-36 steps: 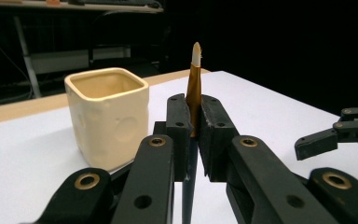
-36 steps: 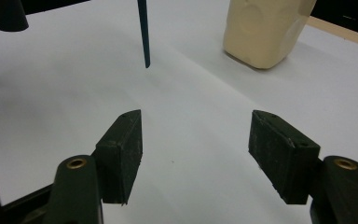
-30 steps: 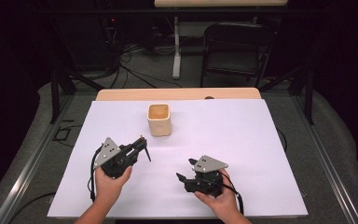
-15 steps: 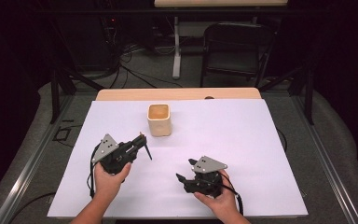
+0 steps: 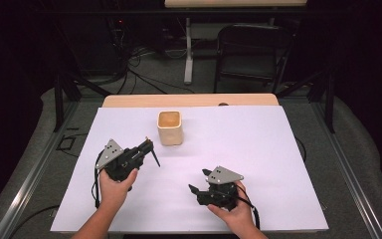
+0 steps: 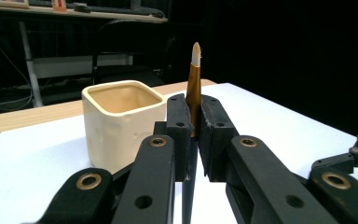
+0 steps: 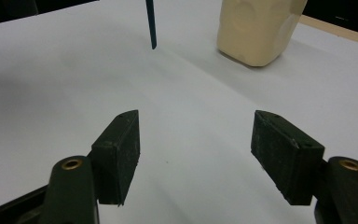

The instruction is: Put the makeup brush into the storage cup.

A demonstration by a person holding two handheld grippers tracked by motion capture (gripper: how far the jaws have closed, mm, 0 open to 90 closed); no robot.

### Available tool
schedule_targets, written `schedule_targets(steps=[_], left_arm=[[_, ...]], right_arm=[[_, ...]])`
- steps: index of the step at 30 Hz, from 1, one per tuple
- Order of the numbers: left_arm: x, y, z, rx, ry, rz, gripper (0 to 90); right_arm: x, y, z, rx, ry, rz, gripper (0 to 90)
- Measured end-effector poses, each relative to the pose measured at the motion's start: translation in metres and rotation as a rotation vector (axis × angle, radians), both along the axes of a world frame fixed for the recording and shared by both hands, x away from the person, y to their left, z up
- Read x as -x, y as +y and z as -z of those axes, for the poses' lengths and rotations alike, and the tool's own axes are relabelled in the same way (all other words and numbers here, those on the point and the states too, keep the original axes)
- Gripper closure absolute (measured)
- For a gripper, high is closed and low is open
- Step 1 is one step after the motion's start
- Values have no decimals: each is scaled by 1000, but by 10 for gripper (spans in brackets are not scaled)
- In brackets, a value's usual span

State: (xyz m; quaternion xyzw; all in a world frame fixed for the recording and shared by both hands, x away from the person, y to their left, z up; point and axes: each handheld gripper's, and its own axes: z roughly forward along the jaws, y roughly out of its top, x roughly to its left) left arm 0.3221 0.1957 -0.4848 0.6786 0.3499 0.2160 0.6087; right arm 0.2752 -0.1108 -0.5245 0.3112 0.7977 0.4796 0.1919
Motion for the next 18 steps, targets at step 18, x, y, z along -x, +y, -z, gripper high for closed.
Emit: schedule_targets(steps=[18], left_arm=[[-12, -7, -22, -22, -30, 14, 835]], right_arm=[[1, -4, 1, -26, -8, -2, 320]])
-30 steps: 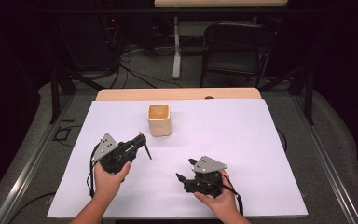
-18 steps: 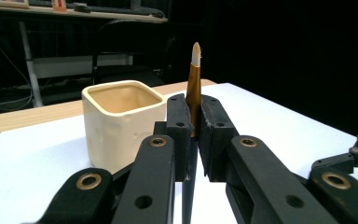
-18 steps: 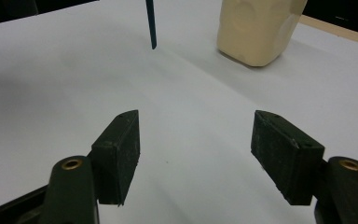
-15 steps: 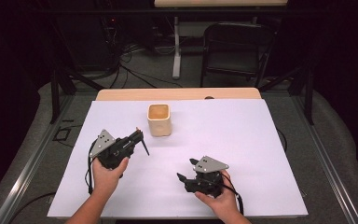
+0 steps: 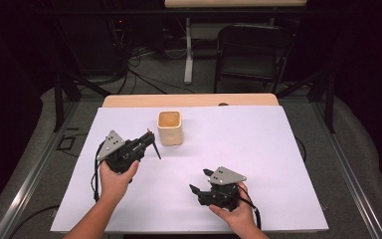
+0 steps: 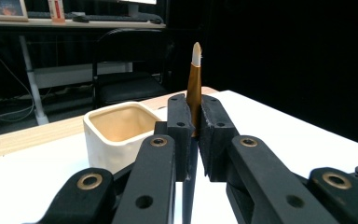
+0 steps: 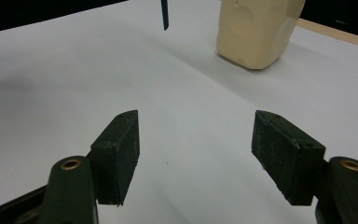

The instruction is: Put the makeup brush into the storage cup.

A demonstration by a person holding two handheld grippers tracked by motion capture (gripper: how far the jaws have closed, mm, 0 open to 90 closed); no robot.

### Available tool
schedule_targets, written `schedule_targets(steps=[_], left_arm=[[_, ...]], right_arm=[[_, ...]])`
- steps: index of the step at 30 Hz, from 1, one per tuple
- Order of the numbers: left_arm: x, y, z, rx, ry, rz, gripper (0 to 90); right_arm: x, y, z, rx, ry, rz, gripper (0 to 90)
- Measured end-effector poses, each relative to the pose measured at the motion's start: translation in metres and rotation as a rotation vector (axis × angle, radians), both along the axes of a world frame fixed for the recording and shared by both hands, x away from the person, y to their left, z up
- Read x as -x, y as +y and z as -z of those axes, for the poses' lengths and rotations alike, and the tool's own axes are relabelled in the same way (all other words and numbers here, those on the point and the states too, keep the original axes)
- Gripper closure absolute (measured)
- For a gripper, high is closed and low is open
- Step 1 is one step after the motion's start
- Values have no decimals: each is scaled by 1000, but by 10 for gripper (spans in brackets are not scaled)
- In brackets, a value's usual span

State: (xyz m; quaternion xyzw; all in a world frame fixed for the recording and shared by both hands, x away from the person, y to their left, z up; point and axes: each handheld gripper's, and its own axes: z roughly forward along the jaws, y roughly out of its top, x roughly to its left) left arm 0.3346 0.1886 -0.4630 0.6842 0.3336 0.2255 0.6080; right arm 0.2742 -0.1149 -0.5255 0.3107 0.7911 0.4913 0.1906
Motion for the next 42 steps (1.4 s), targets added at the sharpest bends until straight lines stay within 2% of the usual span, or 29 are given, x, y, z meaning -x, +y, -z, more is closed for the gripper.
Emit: schedule_targets(steps=[13, 21, 35, 42], left_arm=[[-15, -6, -9, -11, 3, -15, 836], [-21, -6, -7, -3, 18, -26, 836], [-32, -9, -21, -15, -2, -43, 836], [-39, -10, -23, -14, -3, -60, 836]], right_arm=[[0, -1, 1, 1, 2, 1, 320], [-1, -1, 2, 2, 3, 4, 320], [-1, 0, 4, 4, 5, 1, 320], [-1, 0, 4, 2, 8, 2, 320]])
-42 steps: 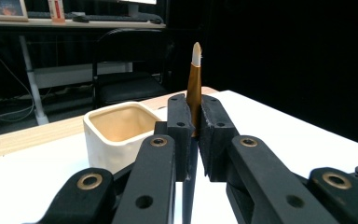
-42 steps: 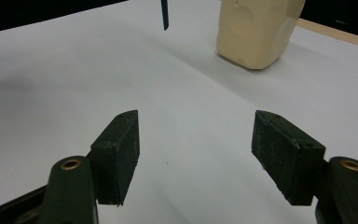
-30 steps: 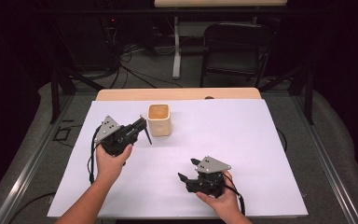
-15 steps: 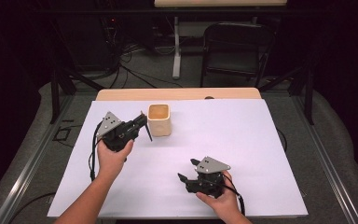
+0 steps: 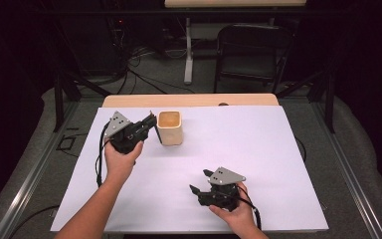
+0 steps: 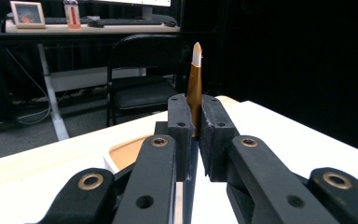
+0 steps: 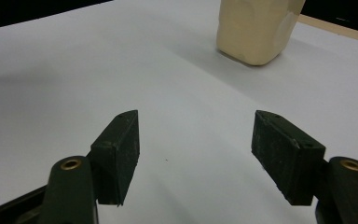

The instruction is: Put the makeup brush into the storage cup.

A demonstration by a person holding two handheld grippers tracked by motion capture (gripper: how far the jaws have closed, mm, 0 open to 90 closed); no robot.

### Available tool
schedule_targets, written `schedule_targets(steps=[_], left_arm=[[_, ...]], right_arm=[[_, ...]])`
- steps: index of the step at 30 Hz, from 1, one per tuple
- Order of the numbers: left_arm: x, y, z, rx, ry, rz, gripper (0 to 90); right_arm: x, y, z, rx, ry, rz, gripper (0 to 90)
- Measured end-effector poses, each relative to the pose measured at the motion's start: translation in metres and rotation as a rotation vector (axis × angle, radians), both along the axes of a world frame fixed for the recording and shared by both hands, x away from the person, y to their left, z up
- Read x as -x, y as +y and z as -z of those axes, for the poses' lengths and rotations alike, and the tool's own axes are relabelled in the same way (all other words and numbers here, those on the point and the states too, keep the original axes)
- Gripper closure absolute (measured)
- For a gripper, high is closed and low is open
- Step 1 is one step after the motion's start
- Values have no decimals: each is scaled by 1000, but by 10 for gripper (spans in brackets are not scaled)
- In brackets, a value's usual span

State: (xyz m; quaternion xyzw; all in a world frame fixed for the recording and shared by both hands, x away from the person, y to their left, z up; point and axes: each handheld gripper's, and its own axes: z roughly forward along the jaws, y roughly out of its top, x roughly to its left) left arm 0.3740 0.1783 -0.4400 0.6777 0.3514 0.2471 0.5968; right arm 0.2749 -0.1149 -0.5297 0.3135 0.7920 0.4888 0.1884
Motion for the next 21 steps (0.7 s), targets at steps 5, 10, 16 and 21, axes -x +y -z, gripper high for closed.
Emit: schedule_targets(steps=[5, 10, 16, 21], left_arm=[[-5, 0, -3, -2, -2, -8, 836], [-9, -1, -5, 1, -1, -20, 836], [-14, -2, -8, -16, -5, -23, 836], [-18, -5, -13, -21, -13, -24, 836]], right_arm=[[0, 0, 0, -2, -2, 0, 320], [0, 0, 0, -1, -2, -1, 320], [0, -1, 0, -2, -3, -1, 320], [0, -1, 0, -4, -3, -1, 320]])
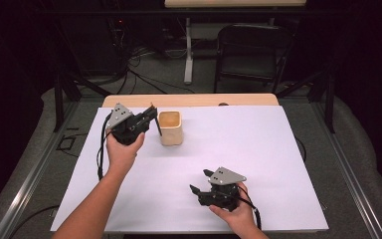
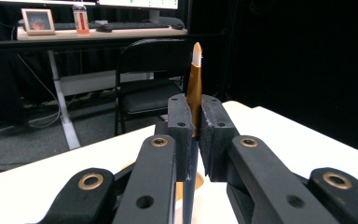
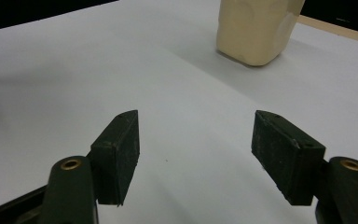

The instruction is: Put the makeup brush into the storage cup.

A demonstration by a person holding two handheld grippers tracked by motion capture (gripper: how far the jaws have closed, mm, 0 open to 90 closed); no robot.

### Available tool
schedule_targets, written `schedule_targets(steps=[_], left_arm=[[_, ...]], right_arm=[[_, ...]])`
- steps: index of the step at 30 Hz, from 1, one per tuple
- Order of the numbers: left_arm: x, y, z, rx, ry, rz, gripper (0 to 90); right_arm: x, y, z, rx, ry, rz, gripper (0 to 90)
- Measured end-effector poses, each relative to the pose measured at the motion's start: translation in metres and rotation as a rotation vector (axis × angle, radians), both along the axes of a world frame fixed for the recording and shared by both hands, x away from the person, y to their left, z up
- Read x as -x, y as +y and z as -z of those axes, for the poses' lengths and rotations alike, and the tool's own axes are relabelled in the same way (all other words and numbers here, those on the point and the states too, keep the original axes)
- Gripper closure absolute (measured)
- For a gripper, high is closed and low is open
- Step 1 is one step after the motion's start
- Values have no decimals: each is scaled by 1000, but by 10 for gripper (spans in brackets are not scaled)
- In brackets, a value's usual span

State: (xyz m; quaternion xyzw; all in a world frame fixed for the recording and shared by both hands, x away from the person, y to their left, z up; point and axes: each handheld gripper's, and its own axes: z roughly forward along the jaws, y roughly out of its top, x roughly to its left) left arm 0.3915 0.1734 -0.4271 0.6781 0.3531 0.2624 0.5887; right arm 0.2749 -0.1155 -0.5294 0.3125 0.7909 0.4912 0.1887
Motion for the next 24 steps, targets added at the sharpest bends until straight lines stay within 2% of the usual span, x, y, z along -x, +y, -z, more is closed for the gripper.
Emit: schedule_targets(steps=[24], left_arm=[[-19, -8, -12, -5, -16, -28, 836]], right_arm=[[0, 0, 0, -2, 3, -3, 320]])
